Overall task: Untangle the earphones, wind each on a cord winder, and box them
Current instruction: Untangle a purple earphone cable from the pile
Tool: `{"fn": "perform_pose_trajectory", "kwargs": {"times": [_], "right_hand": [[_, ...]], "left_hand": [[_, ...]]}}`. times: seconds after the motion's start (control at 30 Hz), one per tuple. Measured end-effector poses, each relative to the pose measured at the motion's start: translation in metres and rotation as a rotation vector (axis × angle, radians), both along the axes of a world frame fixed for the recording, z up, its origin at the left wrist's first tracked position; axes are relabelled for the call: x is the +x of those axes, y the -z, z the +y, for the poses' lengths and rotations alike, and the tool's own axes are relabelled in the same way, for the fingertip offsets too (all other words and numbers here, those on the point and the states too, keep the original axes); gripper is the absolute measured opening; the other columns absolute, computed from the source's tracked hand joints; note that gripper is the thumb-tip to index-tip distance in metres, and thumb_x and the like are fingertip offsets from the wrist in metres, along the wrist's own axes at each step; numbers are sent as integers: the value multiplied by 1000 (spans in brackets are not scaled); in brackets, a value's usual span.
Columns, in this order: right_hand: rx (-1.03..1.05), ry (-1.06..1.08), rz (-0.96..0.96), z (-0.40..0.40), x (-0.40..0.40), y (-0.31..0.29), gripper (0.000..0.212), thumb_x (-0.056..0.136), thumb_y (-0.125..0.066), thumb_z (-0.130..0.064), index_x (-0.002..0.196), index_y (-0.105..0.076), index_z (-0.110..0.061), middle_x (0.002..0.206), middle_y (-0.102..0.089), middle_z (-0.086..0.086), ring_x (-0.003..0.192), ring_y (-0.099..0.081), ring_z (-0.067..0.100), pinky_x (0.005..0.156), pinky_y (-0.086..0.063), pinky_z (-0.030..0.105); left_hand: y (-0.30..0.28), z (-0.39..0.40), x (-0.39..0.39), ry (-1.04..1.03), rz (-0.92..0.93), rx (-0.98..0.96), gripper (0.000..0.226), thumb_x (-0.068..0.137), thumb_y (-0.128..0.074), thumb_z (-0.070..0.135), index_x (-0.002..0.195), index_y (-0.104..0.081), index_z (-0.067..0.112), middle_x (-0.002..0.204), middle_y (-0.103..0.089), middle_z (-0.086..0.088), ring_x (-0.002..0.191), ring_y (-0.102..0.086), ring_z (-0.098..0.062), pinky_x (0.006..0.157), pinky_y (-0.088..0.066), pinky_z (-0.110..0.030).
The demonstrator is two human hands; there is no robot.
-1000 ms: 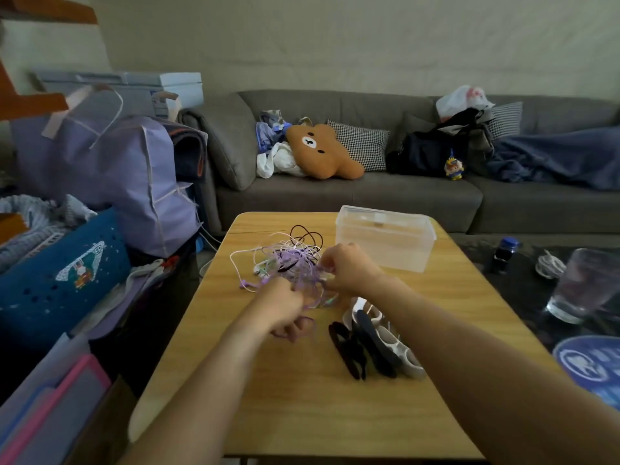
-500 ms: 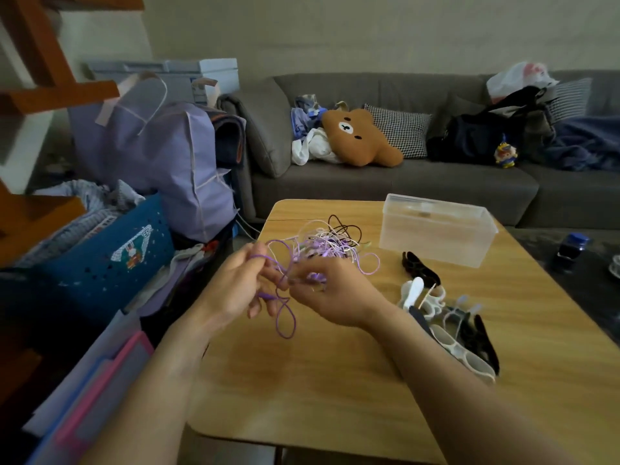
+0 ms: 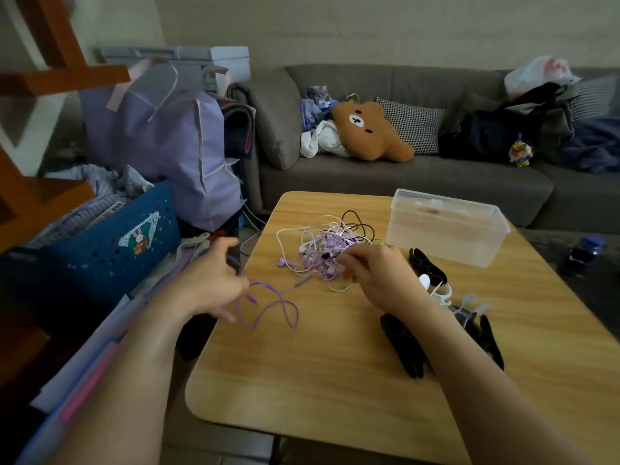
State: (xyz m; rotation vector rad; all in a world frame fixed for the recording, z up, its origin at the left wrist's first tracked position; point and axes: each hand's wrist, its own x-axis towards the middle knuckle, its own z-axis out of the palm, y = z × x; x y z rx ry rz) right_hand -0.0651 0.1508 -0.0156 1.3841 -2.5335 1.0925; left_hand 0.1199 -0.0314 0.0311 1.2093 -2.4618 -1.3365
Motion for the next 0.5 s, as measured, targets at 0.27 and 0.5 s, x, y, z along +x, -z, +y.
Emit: {"fn": "perform_pose_trajectory", "kwargs": {"times": [0.27, 0.5], "right_hand": [[-179, -163, -98, -3, 22, -20, 18, 100, -60, -23, 97, -76, -16, 79, -73, -11, 77, -68, 4, 71, -53, 21], [-331, -198, -138, -7, 31, -15, 12, 98, -63, -20, 92, -70, -27, 80, -70, -10, 74, -67, 6, 66, -52, 22]], "left_hand": [[-33, 43, -6, 177, 346, -646, 39, 90, -68, 36, 126, -61, 25, 99, -66, 13, 89, -63, -9, 82, -50, -27], [11, 58, -35, 262, 522, -400, 19, 98, -62, 22, 84, -72, 13, 59, -65, 4, 44, -55, -5, 51, -48, -23]]}}
